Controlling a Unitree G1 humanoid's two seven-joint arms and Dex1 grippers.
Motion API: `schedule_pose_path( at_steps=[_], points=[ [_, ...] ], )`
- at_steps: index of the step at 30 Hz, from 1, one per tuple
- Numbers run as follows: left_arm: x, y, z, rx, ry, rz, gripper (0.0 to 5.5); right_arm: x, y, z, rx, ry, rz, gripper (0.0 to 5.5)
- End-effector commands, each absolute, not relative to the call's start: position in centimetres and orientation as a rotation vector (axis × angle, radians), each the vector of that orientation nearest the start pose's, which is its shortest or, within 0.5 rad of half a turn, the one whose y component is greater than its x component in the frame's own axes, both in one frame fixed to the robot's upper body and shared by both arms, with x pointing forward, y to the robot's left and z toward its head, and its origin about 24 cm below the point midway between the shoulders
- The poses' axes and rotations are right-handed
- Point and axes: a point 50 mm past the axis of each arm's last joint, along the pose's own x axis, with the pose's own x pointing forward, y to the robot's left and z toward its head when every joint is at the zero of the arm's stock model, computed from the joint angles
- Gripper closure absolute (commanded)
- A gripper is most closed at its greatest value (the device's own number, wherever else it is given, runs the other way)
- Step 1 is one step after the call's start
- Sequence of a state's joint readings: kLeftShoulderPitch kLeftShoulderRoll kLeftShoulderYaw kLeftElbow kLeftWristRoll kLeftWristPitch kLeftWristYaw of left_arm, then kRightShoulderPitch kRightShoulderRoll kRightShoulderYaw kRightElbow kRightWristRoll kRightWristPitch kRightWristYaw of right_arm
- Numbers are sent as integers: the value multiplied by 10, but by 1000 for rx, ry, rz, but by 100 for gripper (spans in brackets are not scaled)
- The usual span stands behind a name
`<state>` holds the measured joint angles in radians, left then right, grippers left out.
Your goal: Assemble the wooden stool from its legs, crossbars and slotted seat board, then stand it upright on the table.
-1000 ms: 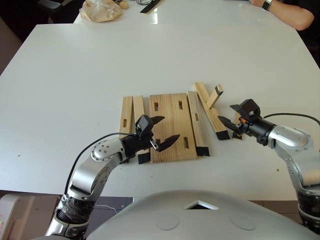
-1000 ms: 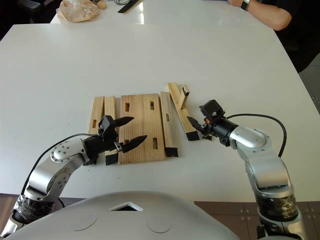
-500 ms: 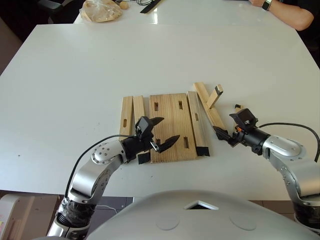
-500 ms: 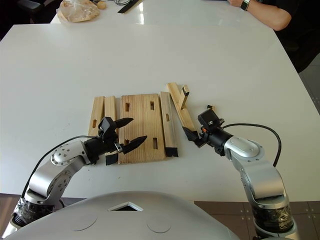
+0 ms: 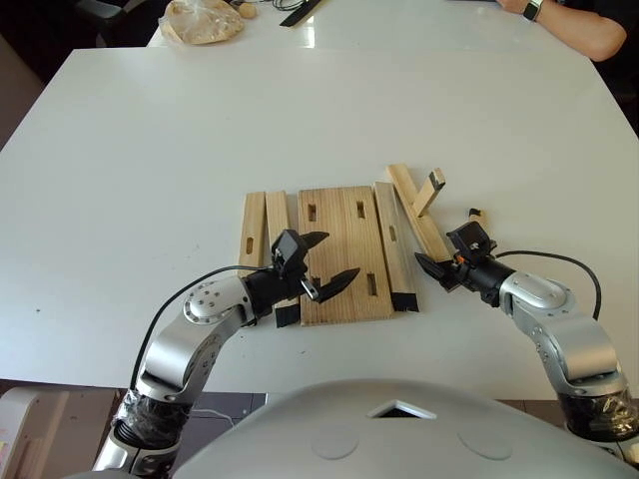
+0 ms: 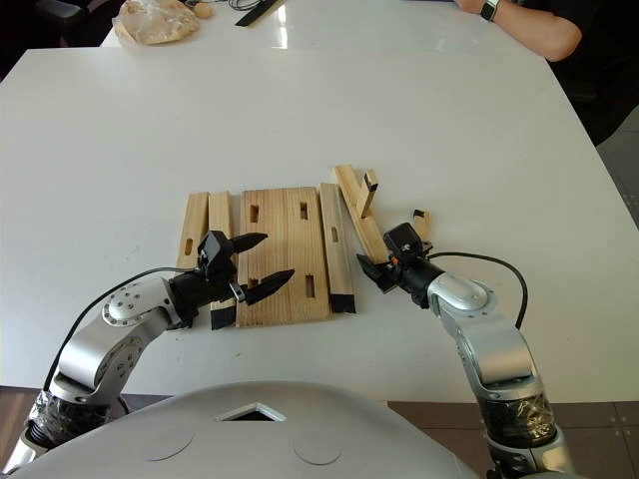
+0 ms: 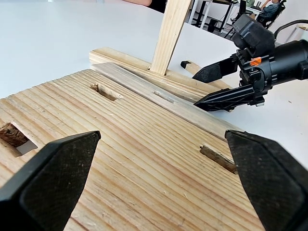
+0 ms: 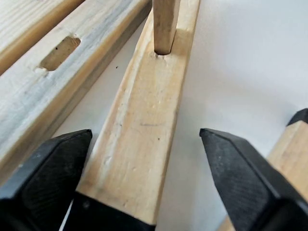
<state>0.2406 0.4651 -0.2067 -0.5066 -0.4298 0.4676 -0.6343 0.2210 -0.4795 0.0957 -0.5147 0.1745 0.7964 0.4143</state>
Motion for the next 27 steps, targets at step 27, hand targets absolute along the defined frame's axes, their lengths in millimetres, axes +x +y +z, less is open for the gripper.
schedule_pose_path(
  at_steps=[27],
  points=[
    [221, 130, 151, -514, 10, -910, 116, 220, -166, 186, 210, 13, 1228, 343]
  ],
)
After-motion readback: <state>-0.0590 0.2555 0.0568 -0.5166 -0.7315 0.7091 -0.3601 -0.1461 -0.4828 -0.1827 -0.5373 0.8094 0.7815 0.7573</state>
